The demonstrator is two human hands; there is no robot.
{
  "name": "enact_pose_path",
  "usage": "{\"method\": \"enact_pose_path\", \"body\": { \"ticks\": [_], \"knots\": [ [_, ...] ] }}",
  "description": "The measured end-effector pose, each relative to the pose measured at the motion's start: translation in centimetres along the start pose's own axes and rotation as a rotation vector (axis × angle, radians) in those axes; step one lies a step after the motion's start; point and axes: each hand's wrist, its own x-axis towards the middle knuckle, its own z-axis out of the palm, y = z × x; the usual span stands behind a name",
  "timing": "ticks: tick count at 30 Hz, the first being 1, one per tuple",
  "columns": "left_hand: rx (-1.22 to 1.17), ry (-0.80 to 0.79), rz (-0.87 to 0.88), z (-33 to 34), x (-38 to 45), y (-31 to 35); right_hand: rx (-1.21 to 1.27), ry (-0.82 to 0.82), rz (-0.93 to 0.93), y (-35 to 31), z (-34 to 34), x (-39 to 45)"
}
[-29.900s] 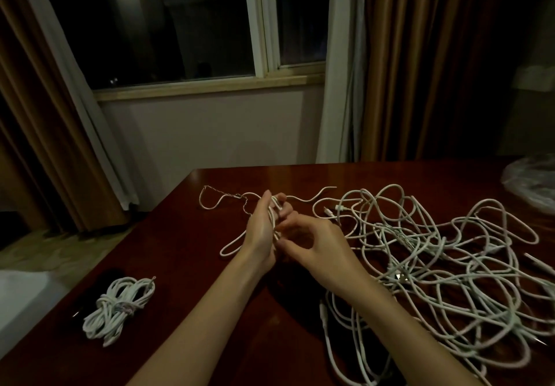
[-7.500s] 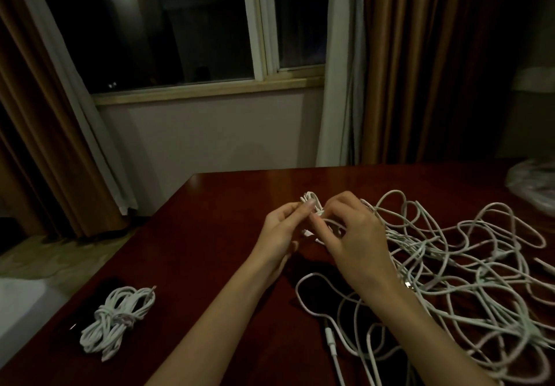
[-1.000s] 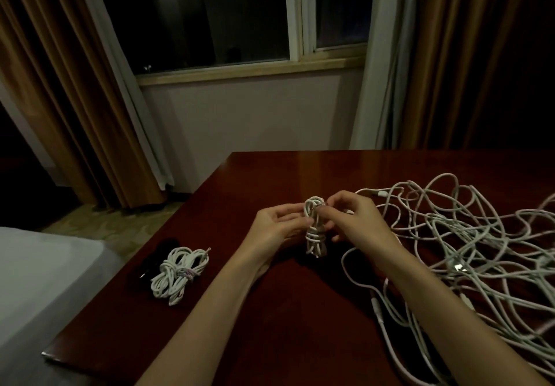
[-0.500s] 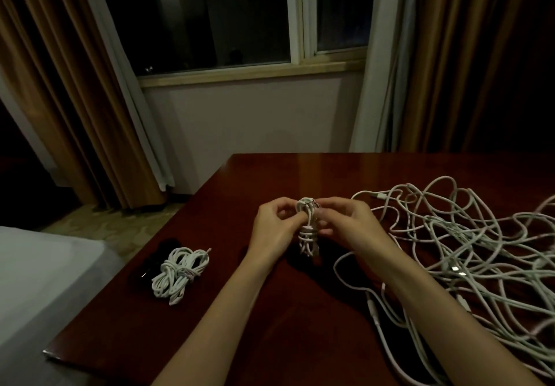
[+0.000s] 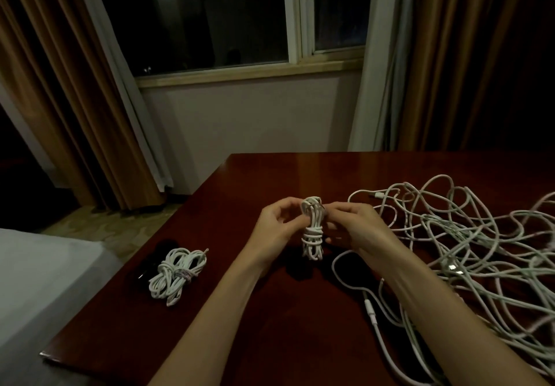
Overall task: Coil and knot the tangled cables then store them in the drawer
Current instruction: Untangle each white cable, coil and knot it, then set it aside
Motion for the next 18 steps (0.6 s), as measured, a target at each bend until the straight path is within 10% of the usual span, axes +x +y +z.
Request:
{"method": "enact_pose_path", "body": {
  "ticks": [8,18],
  "knots": [
    [-0.126,-0.142,-0.035,0.6,-1.0,0.3,0.178,0.244,-0.054,-0.7,-1.0,0.4],
    [-0.201,0.069,-0.086,-0.6,-0.7,-0.2,-0.205,0.084,-0.216,0.6,-0.7,0.8]
  ]
}}
